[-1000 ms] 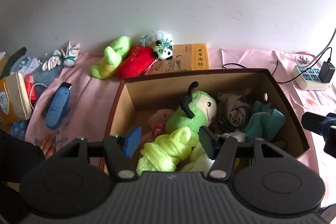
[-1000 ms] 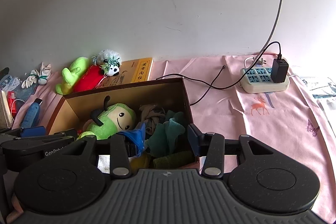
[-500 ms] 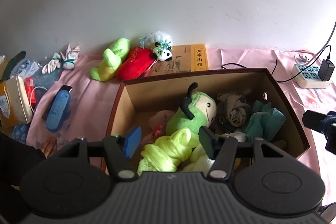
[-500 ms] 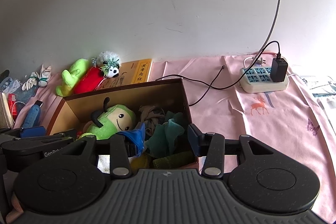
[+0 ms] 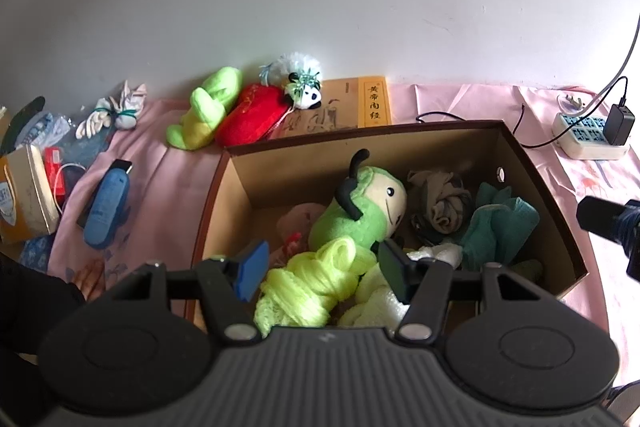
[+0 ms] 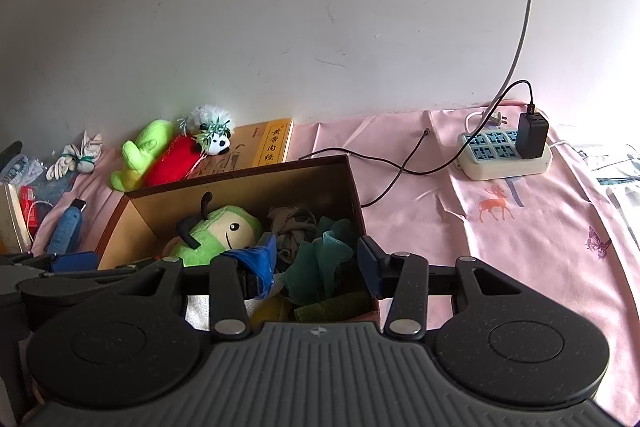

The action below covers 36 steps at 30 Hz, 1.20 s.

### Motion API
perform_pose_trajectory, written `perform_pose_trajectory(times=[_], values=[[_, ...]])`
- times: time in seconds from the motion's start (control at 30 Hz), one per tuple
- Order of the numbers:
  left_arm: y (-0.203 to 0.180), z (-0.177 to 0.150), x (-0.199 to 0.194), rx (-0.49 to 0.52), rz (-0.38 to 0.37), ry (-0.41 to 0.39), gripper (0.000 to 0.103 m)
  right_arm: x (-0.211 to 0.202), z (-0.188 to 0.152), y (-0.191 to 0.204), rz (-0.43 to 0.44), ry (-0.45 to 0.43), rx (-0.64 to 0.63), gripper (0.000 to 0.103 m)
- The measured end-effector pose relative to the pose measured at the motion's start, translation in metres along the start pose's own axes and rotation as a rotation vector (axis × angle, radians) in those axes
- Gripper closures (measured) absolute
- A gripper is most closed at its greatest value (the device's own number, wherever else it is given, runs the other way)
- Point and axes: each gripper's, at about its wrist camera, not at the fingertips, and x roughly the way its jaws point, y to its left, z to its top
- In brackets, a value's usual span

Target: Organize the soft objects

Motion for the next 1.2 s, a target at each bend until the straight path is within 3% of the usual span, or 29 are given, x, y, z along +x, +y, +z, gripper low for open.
perform_pose_trajectory(times=[1.2], values=[[0.010, -0.003, -0.001, -0.043, -0.020, -0.023, 0.042, 0.002, -0.003, 0.008, 0.011, 0.010, -0.033, 0.073]])
